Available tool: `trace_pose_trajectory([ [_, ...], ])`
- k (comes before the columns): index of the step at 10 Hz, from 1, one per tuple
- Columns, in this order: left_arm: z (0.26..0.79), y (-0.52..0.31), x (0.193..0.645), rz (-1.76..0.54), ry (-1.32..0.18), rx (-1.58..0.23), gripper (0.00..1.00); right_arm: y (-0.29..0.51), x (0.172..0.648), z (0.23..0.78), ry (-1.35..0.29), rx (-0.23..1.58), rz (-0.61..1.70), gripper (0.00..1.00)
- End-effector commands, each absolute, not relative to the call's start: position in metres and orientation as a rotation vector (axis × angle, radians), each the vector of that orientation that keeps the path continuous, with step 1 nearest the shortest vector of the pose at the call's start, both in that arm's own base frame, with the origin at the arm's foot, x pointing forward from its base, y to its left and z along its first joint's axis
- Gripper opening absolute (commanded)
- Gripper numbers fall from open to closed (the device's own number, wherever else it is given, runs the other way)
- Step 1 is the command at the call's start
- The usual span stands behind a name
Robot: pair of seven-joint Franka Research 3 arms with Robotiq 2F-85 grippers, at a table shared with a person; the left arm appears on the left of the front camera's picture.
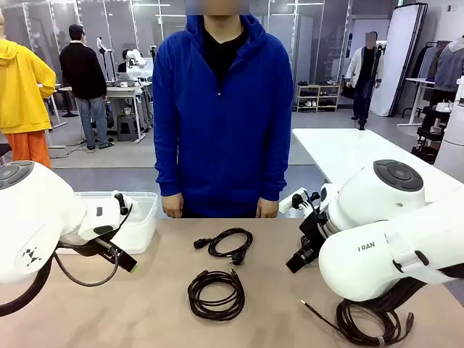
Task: Organize and store the cables.
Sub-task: Place the Power Cable into the Organizing box.
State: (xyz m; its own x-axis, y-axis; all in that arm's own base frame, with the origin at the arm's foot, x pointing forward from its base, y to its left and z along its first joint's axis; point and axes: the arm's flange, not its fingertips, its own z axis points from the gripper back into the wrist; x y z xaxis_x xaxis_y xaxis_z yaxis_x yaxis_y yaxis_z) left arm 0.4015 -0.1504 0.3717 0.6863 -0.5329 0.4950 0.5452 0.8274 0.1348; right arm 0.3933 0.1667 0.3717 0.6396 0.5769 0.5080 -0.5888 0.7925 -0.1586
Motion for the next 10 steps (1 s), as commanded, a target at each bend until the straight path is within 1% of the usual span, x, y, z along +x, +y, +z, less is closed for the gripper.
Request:
trace_pose_trajectory([
  [1,0.3717,-0.1506,0.4014,-0.604,-0.547,-0.024,1.00,0.1668,0.3933,0.3717,-0.572,0.022,0.665,1.00],
  [10,0.3717,-0.1506,0.4014,-0.604,-0.547,-0.024,1.00,0.1668,0.3933,0.3717,-0.572,0.022,0.665,1.00],
])
